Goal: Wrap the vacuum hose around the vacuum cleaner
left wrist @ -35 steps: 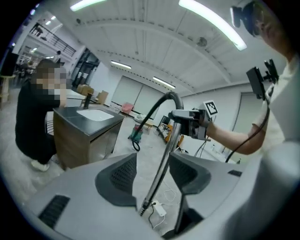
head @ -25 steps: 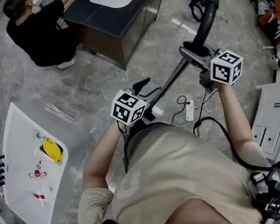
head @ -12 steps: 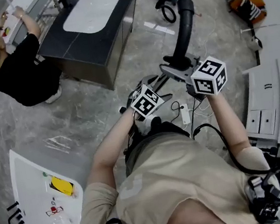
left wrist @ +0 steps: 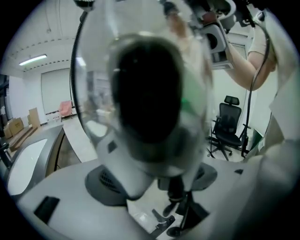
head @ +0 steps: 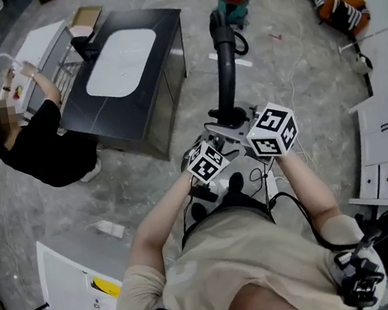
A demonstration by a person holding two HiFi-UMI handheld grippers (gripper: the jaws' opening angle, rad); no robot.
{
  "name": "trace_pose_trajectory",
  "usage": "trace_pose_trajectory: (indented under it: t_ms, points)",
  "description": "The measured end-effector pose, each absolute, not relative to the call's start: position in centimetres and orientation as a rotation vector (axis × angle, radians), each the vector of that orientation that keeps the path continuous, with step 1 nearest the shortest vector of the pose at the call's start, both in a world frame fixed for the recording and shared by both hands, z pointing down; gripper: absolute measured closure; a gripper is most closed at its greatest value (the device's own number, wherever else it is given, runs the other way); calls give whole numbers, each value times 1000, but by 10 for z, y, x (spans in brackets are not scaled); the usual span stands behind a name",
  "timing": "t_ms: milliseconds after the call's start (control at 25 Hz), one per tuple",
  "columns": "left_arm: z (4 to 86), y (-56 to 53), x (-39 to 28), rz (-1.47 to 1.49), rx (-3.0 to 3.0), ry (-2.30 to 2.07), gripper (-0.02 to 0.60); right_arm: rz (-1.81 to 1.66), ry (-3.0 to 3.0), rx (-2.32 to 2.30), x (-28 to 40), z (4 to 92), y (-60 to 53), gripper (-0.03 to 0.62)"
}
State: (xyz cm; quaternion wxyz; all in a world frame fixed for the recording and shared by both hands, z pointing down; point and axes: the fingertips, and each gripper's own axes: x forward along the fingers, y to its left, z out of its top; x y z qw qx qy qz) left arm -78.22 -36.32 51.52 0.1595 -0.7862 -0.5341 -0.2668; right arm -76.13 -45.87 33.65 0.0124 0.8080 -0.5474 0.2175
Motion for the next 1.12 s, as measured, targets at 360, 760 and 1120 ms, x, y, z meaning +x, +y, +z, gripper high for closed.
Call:
trace_pose_trajectory:
  t_ms: [360, 760, 1120]
  points:
    - [491, -288, -717, -778, -2228, -1438, 278, 479, -1847, 2436, -708, 307, -378, 462]
    - [451, -203, -677, -773, -2299, -1637, 275, 437, -1747, 2255, -675, 298, -316, 455]
    - [452, -132, -625, -706, -2174, -1827, 353, 567, -1500, 2262, -610, 310, -257, 454]
